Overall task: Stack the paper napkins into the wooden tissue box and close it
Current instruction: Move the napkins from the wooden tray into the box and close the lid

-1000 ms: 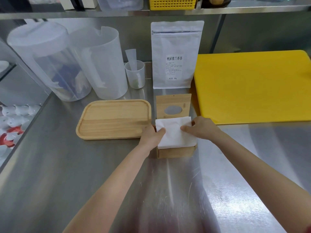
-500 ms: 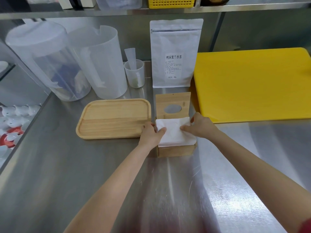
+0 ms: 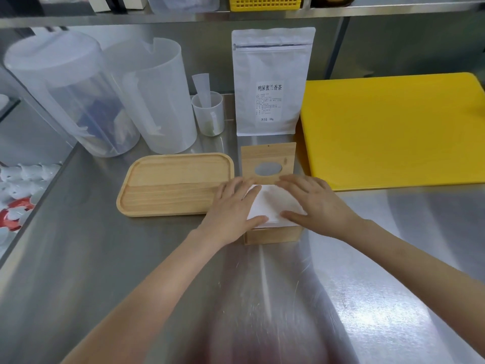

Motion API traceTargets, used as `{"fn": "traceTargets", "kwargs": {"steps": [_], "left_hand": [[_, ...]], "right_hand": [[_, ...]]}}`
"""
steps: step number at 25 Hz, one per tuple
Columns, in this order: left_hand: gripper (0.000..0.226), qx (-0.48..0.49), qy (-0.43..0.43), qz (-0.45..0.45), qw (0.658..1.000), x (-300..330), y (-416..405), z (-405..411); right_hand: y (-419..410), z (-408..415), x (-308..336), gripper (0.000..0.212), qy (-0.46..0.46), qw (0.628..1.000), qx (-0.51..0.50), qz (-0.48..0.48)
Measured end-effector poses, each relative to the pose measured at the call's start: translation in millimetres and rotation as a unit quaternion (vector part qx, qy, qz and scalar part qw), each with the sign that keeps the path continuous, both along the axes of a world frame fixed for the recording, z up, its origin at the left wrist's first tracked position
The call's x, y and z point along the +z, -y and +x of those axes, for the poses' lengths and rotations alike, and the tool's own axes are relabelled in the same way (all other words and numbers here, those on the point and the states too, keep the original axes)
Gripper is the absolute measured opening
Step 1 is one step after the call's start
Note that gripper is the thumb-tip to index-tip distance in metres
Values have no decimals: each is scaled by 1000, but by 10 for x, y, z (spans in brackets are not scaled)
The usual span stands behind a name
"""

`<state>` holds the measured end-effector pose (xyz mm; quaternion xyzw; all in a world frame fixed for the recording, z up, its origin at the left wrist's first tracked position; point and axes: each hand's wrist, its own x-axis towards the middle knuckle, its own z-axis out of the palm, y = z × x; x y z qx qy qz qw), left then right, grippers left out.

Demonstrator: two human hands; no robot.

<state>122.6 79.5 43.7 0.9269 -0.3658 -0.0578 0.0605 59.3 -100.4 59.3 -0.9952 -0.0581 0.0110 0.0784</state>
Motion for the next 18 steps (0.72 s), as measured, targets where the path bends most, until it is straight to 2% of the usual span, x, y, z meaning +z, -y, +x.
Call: {"fn": "traceTargets", "kwargs": {"steps": [3, 6, 9, 12, 13, 15, 16, 18], "left_hand": [[69, -25, -49, 105, 993, -67, -68, 0], [65, -5, -77, 117, 990, -144, -17, -69], [63, 25, -102, 121, 987, -183, 46, -100], [63, 39, -113, 128, 984, -201, 67, -93], [63, 42, -121, 131, 983, -200, 70, -88], [62, 47, -129, 129, 982, -178, 73, -78], [62, 43, -122, 125, 984, -164, 73, -76], [61, 20, -88, 114, 989, -130, 59, -100]], "right_hand": [[13, -77, -90, 91, -87, 992, 47, -74], [48, -84, -281, 82, -111, 985, 39, -126], [61, -29, -279, 82, -121, 984, 14, -131], [95, 38, -247, 106, -114, 989, 38, -89], [79, 50, -228, 100, -132, 987, 32, -81], [61, 83, -228, 62, -133, 986, 27, -95], [57, 88, -229, 52, -140, 985, 26, -94], [57, 56, -224, 55, -110, 989, 33, -94]]}}
